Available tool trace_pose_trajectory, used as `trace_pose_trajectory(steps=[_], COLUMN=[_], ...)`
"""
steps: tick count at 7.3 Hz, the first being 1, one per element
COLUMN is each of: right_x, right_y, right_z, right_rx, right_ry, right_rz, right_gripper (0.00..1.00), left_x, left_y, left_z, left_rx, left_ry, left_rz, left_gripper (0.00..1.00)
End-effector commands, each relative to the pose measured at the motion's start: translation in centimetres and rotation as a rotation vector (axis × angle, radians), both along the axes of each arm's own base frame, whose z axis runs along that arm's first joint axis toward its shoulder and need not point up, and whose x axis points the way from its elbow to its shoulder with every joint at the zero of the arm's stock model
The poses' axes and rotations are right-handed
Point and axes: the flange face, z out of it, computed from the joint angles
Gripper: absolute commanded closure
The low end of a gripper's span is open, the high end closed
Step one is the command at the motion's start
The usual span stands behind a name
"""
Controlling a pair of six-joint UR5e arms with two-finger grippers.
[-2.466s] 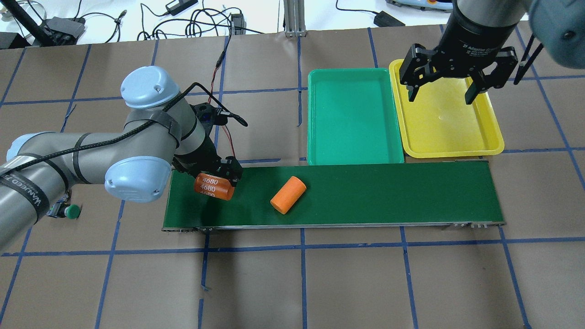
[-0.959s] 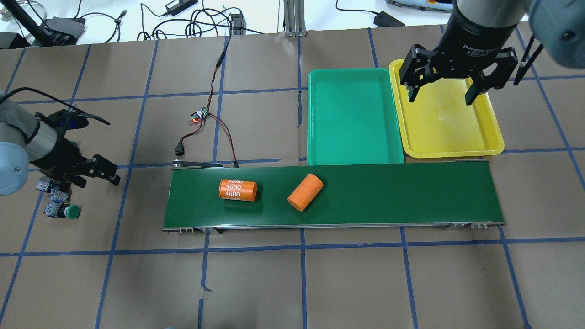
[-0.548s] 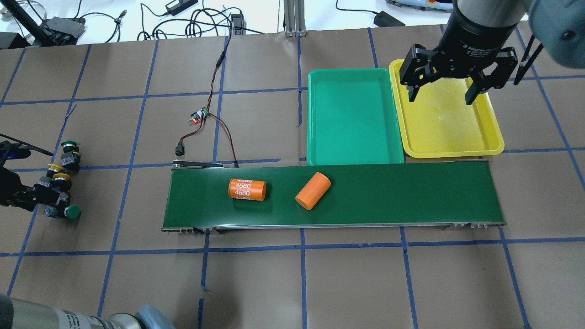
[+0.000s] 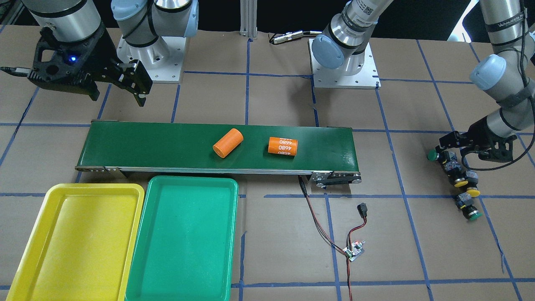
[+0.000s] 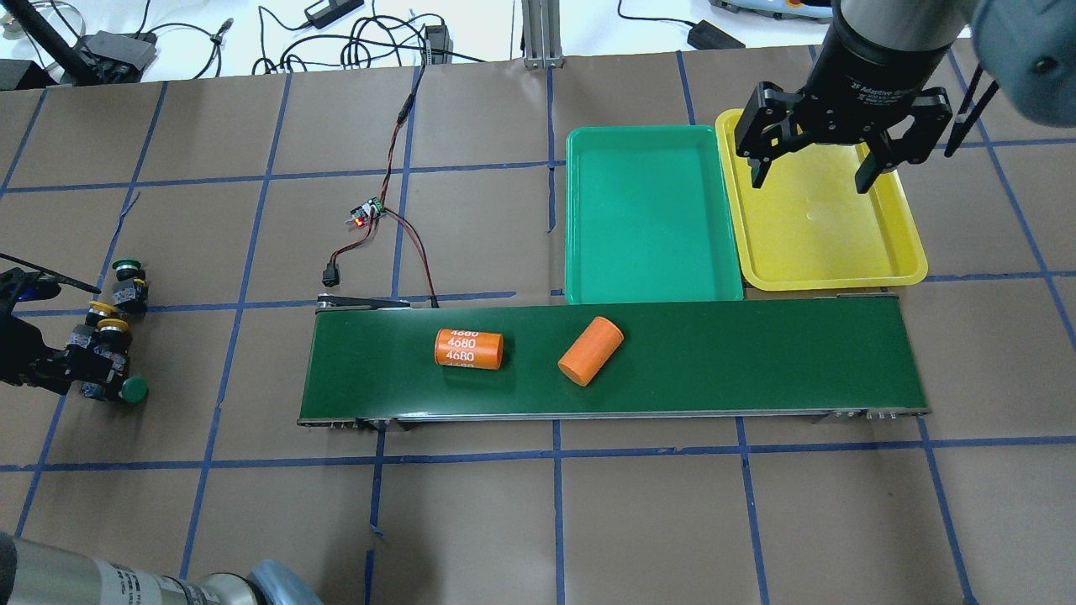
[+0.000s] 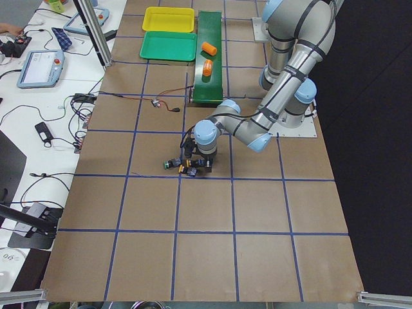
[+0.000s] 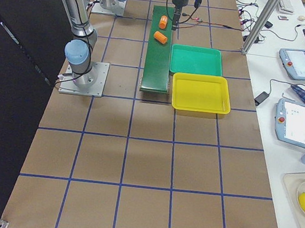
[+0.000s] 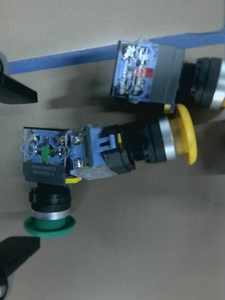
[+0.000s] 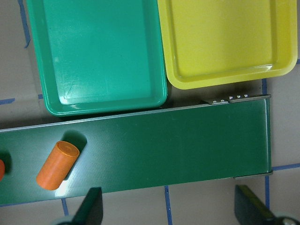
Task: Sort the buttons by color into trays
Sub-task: 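Carry the green-capped button onto the belt and open the left gripper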
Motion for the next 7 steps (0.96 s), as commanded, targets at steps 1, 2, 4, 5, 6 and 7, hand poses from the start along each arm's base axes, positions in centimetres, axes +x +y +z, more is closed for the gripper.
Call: trace_pose_trajectory(steps=[1,2,4,5,6,7], right_x=[0.0,0.0,0.0,0.0,0.0,0.0], right_y=[0.0,0.0,0.0,0.0,0.0,0.0], right_z=[0.0,0.0,0.0,0.0,0.0,0.0], right_rx=[0.001,0.001,0.001,0.001,0.001,0.001], right_ry=[0.0,0.0,0.0,0.0,0.0,0.0], right_rz=[0.0,0.0,0.0,0.0,0.0,0.0], right_gripper=[0.0,0.0,0.0,0.0,0.0,0.0], left_x=[0.0,0.0,-0.4,-0.2,-0.2,-0.2], left_y=[0.0,-0.2,-0.3,-0.5,-0.6,-0.9], left_z=[-1.9,-2.2,-1.8,-0.4,0.0,0.1], left_rx=[0.013,0.003,-0.013,-0.026,-0.032,-0.037], left_ry=[0.03,0.043,0.056,0.034,0.027,0.027], left_rz=[-0.041,-0.084,-0.111,-0.116,-0.116,-0.115], left_gripper=[0.0,0.0,0.0,0.0,0.0,0.0])
